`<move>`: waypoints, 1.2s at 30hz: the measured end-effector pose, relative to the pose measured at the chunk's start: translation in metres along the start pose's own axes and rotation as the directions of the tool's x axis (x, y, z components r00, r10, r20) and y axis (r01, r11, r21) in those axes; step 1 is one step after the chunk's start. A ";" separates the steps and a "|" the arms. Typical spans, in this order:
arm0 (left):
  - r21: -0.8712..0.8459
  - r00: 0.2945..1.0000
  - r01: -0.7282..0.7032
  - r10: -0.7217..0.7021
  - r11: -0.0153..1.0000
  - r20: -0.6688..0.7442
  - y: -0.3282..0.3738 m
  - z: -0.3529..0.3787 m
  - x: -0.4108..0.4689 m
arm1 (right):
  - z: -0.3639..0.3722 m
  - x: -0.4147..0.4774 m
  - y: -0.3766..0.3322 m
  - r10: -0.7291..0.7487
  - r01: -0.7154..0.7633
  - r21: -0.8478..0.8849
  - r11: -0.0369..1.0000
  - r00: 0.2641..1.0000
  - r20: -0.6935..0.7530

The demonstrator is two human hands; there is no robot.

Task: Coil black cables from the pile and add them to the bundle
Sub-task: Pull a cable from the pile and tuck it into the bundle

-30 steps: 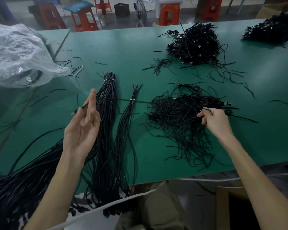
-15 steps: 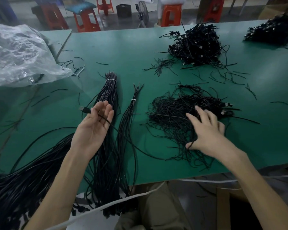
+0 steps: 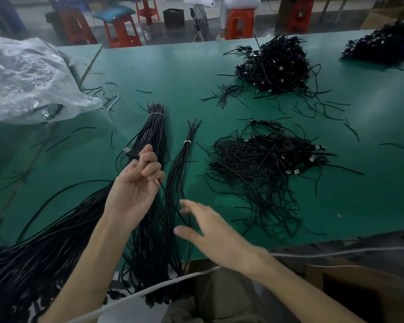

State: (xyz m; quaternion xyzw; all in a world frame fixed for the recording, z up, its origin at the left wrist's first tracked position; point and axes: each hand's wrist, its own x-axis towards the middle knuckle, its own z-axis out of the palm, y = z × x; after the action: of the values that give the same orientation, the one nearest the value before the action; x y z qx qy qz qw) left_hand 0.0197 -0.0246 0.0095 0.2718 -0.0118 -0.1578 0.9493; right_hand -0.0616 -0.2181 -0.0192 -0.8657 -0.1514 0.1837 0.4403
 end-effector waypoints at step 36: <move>0.125 0.999 -0.036 0.036 0.992 0.003 -0.033 0.029 -0.018 | -0.001 0.035 -0.010 -0.133 0.223 0.422 0.879 0.963 -0.234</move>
State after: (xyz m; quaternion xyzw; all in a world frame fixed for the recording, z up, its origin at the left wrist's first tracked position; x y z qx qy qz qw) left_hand -0.0105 -0.0599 0.0179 0.3303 -0.0268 -0.1396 0.9331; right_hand -0.0308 -0.1982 -0.0168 -0.7386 -0.1402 0.0850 0.6539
